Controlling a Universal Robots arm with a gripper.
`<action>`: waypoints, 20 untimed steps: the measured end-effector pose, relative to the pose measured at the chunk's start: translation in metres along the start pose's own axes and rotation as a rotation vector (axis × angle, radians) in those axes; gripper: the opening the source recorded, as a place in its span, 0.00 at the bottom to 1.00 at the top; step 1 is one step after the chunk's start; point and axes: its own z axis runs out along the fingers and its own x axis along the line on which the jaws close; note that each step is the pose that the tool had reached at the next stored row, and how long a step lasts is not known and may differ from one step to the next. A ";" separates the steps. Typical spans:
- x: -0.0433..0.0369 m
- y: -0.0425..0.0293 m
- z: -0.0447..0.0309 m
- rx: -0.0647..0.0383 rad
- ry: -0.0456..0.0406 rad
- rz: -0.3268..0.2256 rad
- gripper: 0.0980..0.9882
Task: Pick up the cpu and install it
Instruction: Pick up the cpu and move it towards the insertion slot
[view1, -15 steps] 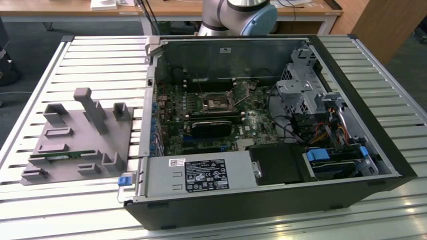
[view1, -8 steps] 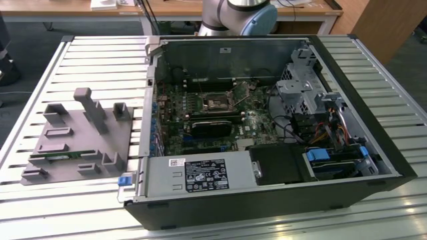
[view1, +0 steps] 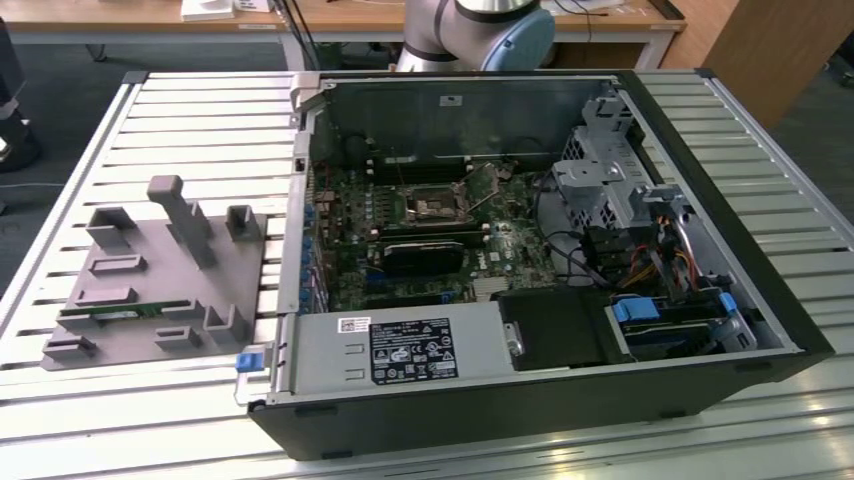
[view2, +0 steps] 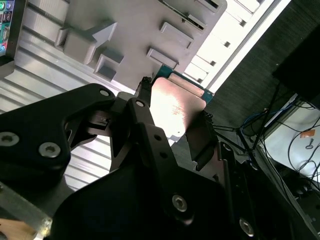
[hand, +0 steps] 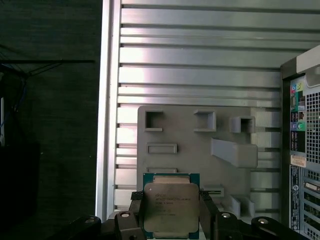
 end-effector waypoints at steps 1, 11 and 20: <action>-0.0002 0.0000 0.0000 0.000 0.0000 0.000 0.49; -0.0022 0.0000 0.0000 0.000 0.0000 0.000 0.49; -0.0043 0.0000 0.0000 0.000 0.0000 0.000 0.49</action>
